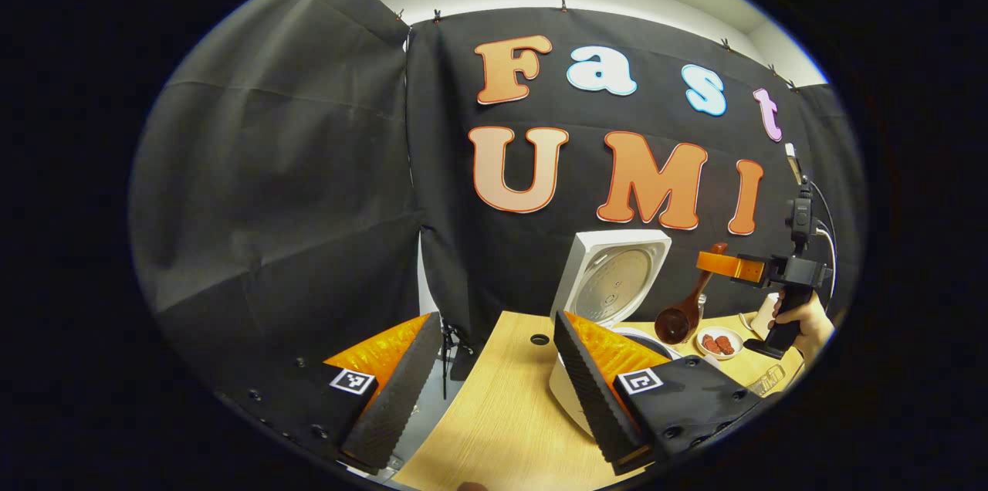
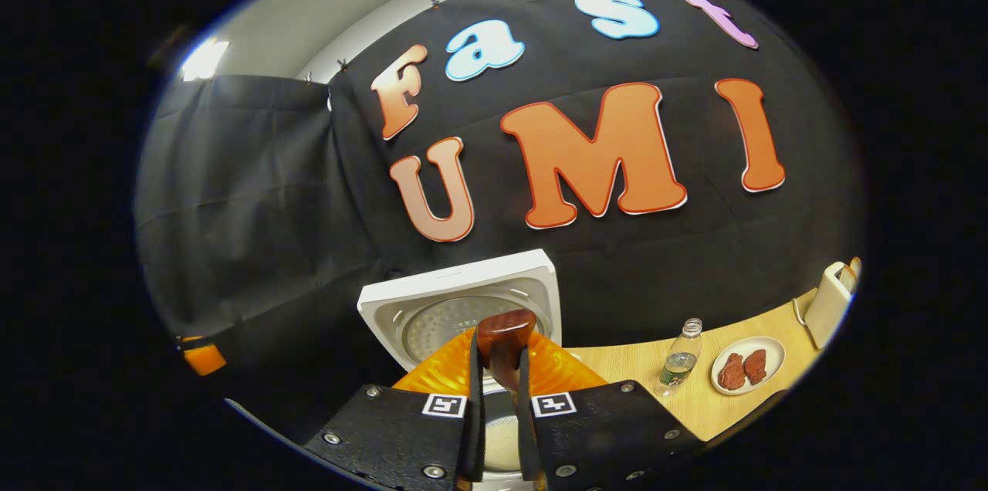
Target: Close the left gripper, press the button to open the rice cooker; take a wooden spoon from the chopstick holder with the right hand, scoop a spoonful of rice and pour it into the rice cooker, then put the wooden spoon back into the chopstick holder.
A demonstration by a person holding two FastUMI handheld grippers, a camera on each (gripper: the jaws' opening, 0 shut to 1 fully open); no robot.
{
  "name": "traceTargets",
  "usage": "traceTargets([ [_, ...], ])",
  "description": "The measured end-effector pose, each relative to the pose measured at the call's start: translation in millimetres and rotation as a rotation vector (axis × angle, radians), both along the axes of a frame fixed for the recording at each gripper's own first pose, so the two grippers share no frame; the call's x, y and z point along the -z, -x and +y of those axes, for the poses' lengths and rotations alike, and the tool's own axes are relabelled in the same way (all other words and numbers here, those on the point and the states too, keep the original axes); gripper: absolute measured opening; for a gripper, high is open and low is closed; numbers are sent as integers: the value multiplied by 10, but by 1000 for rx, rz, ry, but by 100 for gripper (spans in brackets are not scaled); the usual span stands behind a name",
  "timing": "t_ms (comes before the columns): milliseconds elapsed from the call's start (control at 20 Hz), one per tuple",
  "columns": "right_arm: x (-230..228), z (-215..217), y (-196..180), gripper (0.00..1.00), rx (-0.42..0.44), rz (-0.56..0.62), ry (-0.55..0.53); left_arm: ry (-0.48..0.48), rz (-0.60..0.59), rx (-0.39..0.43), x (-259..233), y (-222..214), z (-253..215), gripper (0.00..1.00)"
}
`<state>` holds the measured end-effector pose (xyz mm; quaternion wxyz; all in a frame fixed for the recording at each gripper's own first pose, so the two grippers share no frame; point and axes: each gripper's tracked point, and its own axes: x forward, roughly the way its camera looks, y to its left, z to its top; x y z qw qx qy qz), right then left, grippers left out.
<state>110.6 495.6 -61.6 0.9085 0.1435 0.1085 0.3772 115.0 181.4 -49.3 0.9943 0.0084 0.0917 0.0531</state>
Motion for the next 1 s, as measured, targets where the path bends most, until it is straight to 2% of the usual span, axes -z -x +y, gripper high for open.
traceTargets([
  [150,-45,-383,-70,17,39,64,-87,14,-14,-1,-8,16,-78,99],
  [550,28,-2052,-244,17,252,70,-90,-12,-92,24,-189,-63,-565,99],
  [900,363,-3369,-223,17,405,127,-65,20,-74,170,-190,-38,-1407,97],
  [1000,456,-3638,-191,17,431,149,-67,-8,-77,165,-214,-17,-1523,97],
])
